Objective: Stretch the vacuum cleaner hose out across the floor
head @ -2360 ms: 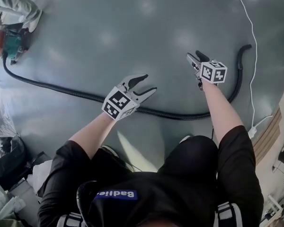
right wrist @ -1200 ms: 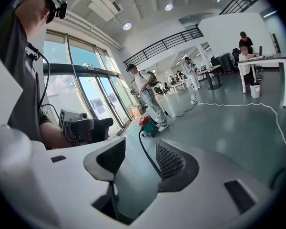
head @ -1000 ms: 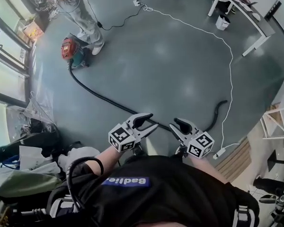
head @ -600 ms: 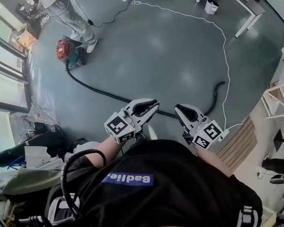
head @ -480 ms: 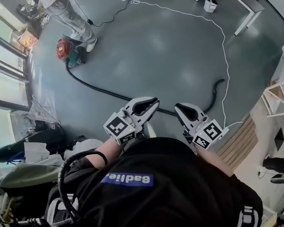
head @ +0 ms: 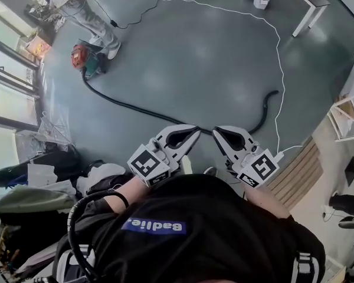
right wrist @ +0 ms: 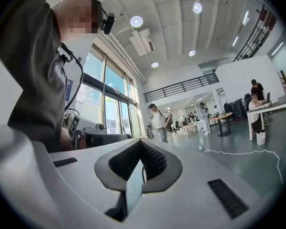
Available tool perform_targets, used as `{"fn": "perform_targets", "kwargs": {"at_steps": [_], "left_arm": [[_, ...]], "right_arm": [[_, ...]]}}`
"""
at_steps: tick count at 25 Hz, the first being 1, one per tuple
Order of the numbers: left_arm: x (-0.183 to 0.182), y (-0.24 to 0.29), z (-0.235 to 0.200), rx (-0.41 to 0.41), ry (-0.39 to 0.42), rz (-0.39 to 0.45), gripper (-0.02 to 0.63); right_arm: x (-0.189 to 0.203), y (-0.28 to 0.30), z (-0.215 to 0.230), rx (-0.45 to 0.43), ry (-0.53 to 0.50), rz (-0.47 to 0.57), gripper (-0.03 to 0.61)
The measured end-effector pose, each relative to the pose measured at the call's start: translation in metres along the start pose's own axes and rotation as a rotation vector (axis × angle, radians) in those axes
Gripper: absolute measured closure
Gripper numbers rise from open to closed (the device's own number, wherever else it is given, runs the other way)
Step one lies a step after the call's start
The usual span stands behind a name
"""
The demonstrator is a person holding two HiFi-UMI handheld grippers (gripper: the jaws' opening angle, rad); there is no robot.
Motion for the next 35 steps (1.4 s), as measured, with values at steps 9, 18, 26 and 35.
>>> {"fn": "perform_targets", "kwargs": {"at_steps": [9, 18, 26, 35], "left_arm": [[-0.017, -0.014, 0.001, 0.061, -0.007, 0.054, 0.604], [-0.01, -0.041, -0.005, 0.072, -0.026, 0.035, 0.604], [-0.01, -0.061, -0.005, 0.076, -0.02, 0.032, 0.604], [-0.012, -0.081, -0.009, 0.061, -0.013, 0.029, 0.604]], "right_arm": [[-0.019, 0.014, -0.033, 0.052, -0.079, -0.011, 0.574], [-0.007, 0.032, -0.058, 0.052, -0.056, -0.034, 0.574], [-0.006, 0.045, -0.074, 0.053, -0.065, -0.048, 0.574], [-0.005, 0.054, -0.088, 0.071, -0.067, -0.044, 0.574]]}}
Point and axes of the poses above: the fingertips, and each gripper's own axes: y forward along the fingers, z to its right, x out of its underside, the point moved 3 cm from there along -y, backward along the fingers, and after that the axes turned 3 degrees about -x, right-handed, at the moved point
